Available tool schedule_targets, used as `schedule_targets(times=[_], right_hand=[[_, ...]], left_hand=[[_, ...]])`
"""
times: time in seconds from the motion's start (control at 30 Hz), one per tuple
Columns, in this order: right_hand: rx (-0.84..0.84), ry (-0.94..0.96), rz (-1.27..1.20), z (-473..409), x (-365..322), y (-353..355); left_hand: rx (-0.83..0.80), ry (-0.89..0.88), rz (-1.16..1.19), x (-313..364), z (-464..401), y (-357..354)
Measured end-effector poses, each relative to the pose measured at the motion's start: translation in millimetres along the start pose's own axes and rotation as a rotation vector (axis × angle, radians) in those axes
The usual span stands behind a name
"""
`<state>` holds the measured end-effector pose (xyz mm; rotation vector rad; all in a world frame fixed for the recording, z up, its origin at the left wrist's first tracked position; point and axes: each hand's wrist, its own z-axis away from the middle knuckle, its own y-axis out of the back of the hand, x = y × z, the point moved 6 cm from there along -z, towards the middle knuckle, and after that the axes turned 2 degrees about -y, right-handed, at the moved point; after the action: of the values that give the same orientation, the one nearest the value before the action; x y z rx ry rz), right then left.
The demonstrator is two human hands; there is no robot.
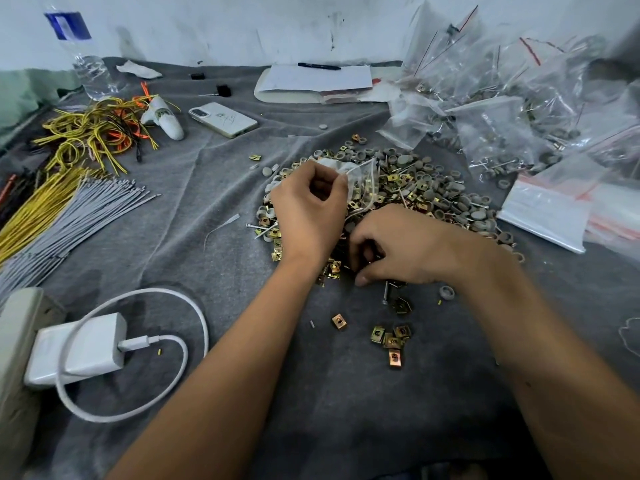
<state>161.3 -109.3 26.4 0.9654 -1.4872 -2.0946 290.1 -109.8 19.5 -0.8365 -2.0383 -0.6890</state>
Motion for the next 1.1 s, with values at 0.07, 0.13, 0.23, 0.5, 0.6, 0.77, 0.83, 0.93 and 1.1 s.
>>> schedule_targets(times=[0.07, 0.13, 0.23, 0.5, 0.6, 0.77, 0.83, 0.93, 1.1], right_hand=[[-0.004, 0.006, 0.044, -2.1, -0.7, -3.3], [0.023, 0.044, -0.020, -0.2, -2.4, -1.4], [0.143, 0.109, -0.328, 9.0, 1.3, 15.4], [0.643, 0.089, -0.265, 2.7, 26.3, 50.6], [0.673, 0.083, -0.256, -1.7, 32.2, 47.1], [0.919, 0.080, -0.407, 9.7, 46.6, 43.2], [1.052, 0.074, -0.405, 15.8, 53.6, 46.0], [0.998, 0.043, -0.292, 14.7, 63.0, 46.2], [0.764, 0.124, -0.328, 6.7, 58.3, 35.9]], left_hand=[[0.002, -0.009, -0.003, -0.2, -0.1, -0.2], [0.009, -0.014, -0.009, -0.3, -0.2, 0.4], [0.008, -0.011, -0.018, 0.6, -0.5, 1.1], [-0.020, -0.016, 0.003, 3.4, 0.9, -0.1], [-0.022, -0.015, 0.009, 2.3, 0.7, -0.4], [-0.033, -0.006, 0.001, 0.3, 0.5, -1.6], [-0.036, -0.008, -0.003, 0.7, 0.7, -1.4], [-0.088, 0.006, 0.052, 2.4, 0.3, -3.5], [-0.285, 0.007, 0.312, 20.6, 2.4, -5.9]])
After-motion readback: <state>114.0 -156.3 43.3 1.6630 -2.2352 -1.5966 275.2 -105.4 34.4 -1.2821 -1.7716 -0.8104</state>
